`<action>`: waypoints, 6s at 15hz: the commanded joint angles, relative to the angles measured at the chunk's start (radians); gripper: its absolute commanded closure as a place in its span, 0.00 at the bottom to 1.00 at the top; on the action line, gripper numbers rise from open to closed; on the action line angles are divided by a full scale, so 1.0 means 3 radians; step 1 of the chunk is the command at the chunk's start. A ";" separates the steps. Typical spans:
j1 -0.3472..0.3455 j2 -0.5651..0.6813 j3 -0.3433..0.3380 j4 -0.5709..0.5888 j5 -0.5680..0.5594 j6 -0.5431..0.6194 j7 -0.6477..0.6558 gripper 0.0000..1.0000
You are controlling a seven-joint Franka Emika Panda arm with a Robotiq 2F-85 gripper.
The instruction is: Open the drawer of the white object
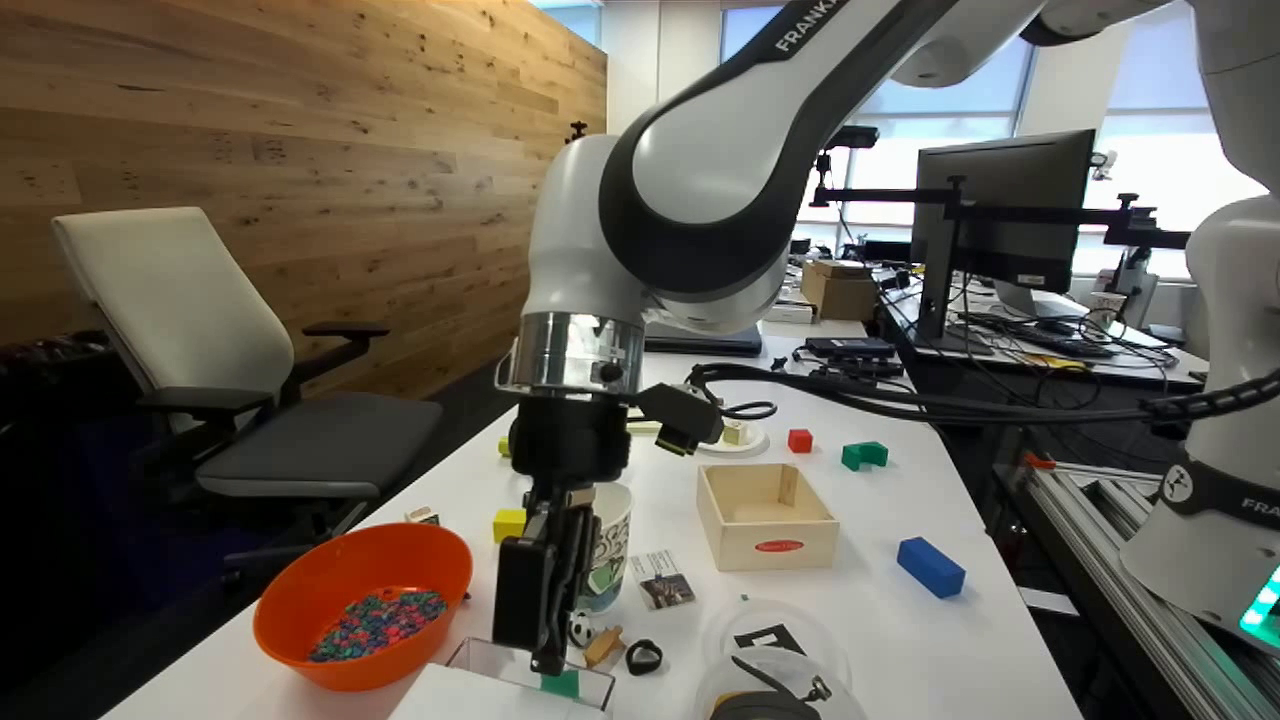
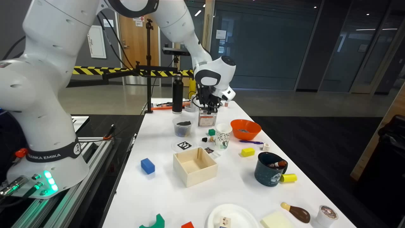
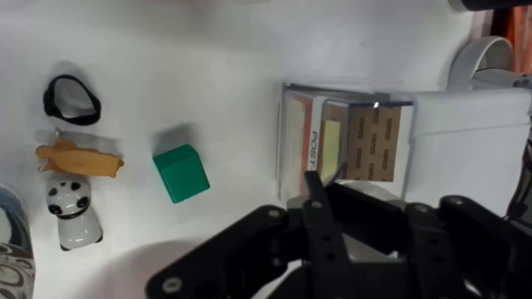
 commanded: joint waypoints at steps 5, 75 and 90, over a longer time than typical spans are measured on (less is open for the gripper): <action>-0.0204 0.0039 0.0086 -0.0093 0.0394 0.0043 -0.0164 0.99; 0.0240 -0.1524 -0.0918 -0.0366 -0.1589 -0.1377 0.1060 0.00; 0.0011 -0.2084 -0.0762 -0.1178 -0.0924 -0.0949 0.0692 0.00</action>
